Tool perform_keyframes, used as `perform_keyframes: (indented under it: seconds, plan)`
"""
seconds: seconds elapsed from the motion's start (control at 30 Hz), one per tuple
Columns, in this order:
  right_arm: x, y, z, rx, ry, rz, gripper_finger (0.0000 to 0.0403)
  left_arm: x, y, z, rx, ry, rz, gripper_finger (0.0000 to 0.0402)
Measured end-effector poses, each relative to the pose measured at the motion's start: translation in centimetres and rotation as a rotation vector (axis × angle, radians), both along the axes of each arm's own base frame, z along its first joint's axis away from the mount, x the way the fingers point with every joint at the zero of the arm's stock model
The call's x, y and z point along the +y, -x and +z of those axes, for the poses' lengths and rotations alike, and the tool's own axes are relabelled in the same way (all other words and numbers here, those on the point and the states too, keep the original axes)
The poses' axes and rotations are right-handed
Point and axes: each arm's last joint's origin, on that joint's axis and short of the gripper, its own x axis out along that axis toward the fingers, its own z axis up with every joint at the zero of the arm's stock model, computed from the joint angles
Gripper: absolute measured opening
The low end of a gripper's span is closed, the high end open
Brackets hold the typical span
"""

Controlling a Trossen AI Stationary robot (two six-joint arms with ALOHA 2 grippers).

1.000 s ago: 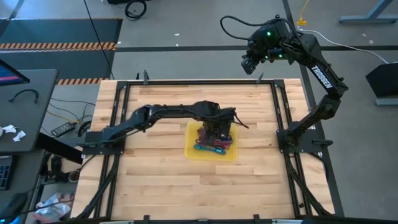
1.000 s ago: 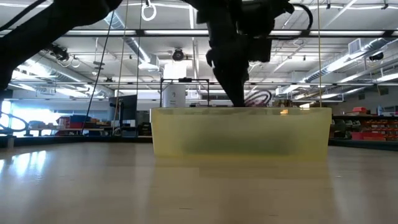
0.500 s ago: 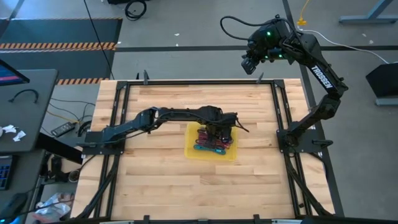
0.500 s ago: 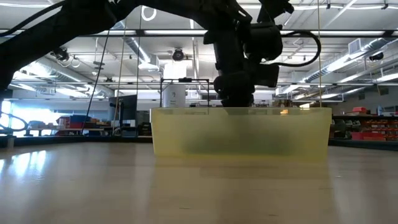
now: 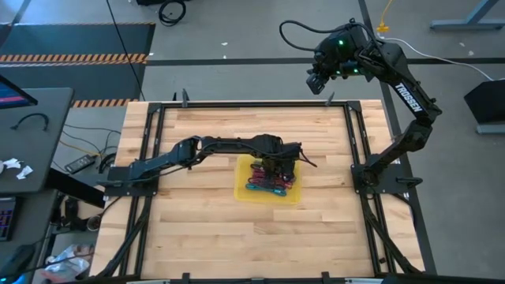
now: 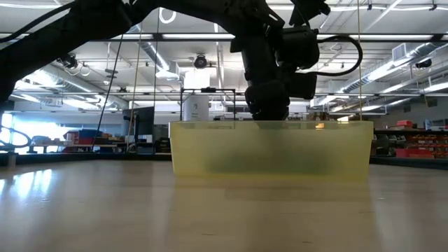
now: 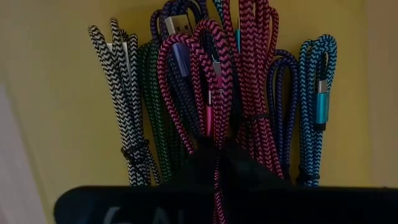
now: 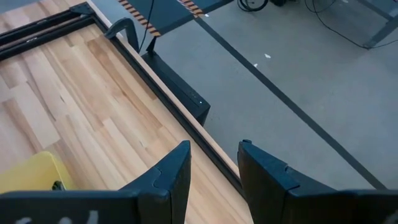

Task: Pick and place USB-C Cables
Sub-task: Put the pink charger cable into the yellow bin, then adjust the yellow bin

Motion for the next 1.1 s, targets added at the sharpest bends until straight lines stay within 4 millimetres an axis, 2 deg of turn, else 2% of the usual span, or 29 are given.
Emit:
perform_keyframes:
  seconds: [0.27, 0.5, 0.67, 0.8, 1.1]
  plan:
    - [0.0, 0.0, 0.0, 0.008, 0.008, 0.010, 0.0137, 0.0, 0.0, 0.0, -0.001, 0.010, 0.041, 0.0012]
    - [0.0, 0.0, 0.0, 0.013, 0.012, 0.016, 0.0137, 0.0, -0.1, 0.0, -0.002, 0.016, 0.061, 0.0090]
    - [0.0, 0.0, 0.0, 0.015, 0.014, 0.018, 0.0137, 0.0, 0.0, 0.5, 0.002, 0.029, 0.113, 0.0123]
    - [0.0, 0.0, 0.0, 0.024, 0.023, 0.029, 0.0137, 0.0, 0.0, 1.7, -0.010, 0.036, 0.146, 0.0130]
    - [0.0, 0.0, 0.0, 0.042, 0.040, 0.049, 0.0137, -0.8, 1.6, 6.8, -0.071, 0.013, 0.173, 0.0132]
